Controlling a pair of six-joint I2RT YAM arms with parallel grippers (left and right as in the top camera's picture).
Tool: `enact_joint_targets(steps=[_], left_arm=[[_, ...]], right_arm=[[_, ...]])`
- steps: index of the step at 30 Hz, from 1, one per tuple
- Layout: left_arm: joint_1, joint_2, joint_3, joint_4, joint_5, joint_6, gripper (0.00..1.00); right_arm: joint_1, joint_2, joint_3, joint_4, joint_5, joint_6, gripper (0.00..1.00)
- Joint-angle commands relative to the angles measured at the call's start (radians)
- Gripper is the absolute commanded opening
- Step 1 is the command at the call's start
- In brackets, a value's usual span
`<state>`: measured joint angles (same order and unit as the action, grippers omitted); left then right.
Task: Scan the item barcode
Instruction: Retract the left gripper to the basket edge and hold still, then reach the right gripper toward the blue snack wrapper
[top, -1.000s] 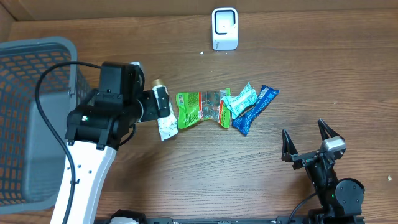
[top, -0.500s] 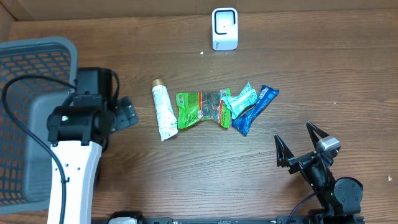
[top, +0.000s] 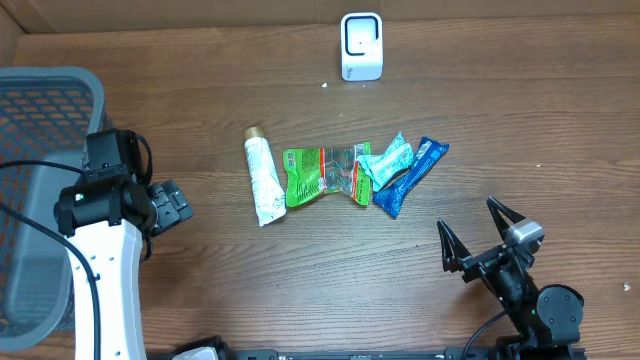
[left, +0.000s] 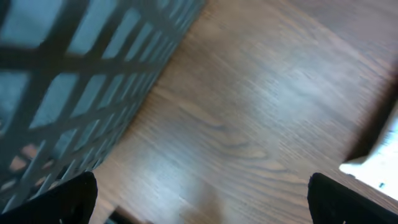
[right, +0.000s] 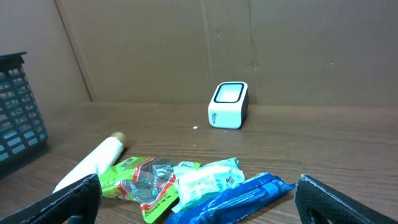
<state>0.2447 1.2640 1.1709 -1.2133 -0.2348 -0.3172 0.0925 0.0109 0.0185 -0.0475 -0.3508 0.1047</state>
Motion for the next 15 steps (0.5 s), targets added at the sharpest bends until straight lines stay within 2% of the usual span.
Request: enact_joint_targets(steps=[1, 5, 9, 15], left_arm=[[-0.015, -0.002, 0.001, 0.044, 0.145, 0.147, 1.0], [-0.054, -0.002, 0.001, 0.098, 0.247, 0.266, 1.0], [-0.069, -0.002, 0.001, 0.125, 0.251, 0.277, 1.0], [-0.069, -0.002, 0.001, 0.126, 0.257, 0.271, 1.0]], right_arm=[[0.005, -0.005, -0.01, -0.008, -0.017, 0.04, 1.0], [0.004, 0.035, 0.019, -0.019, -0.056, 0.053, 1.0], [0.0, 0.116, 0.078, -0.046, -0.051, 0.043, 1.0], [-0.005, 0.355, 0.269, -0.113, -0.055, -0.016, 1.0]])
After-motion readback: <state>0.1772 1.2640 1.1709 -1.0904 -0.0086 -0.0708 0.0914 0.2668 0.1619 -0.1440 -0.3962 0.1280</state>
